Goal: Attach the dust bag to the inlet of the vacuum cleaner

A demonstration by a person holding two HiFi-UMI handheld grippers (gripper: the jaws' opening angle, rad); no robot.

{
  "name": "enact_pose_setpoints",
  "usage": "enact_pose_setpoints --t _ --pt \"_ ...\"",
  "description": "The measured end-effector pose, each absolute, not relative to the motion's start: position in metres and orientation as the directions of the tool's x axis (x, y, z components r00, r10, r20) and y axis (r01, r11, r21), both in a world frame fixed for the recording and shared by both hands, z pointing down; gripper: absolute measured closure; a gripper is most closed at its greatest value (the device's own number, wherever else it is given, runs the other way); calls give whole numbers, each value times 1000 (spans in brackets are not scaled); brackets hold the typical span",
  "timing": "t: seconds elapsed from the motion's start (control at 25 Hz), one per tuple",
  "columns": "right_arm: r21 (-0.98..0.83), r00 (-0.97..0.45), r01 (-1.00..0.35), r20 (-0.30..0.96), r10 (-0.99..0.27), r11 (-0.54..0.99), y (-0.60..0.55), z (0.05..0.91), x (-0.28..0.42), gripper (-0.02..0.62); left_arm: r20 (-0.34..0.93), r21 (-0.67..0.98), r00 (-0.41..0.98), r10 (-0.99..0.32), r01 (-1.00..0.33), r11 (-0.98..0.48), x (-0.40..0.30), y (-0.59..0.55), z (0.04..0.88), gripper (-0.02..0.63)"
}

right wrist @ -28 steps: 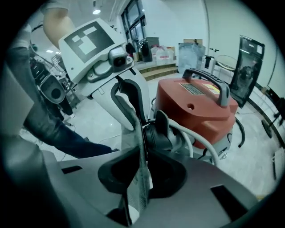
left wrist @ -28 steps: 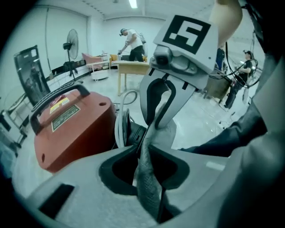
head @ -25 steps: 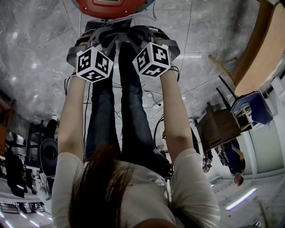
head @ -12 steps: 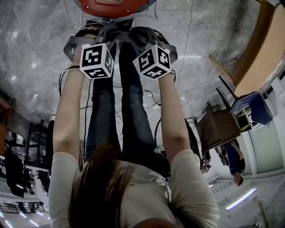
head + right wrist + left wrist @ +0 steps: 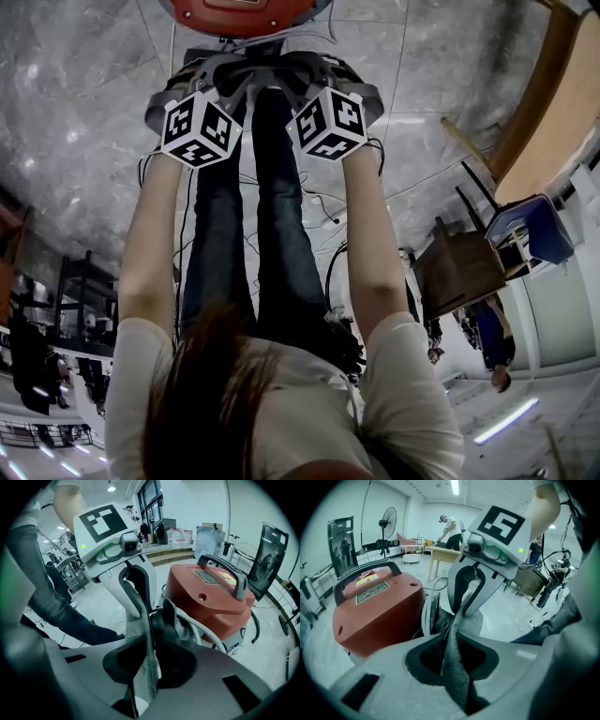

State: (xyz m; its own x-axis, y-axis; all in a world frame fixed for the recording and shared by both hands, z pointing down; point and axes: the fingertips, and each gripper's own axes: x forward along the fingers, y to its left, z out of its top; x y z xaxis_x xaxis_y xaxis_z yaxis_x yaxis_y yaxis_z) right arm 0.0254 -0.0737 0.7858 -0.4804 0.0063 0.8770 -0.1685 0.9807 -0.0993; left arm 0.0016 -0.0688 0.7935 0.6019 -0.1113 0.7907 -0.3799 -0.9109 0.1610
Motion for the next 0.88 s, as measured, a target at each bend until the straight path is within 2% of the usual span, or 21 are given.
enact_pose_setpoints --t 0.88 --pt "-138 -479 -278 878 -12 951 -79 789 21 522 808 198 576 -123 -463 -864 -5 -74 797 531"
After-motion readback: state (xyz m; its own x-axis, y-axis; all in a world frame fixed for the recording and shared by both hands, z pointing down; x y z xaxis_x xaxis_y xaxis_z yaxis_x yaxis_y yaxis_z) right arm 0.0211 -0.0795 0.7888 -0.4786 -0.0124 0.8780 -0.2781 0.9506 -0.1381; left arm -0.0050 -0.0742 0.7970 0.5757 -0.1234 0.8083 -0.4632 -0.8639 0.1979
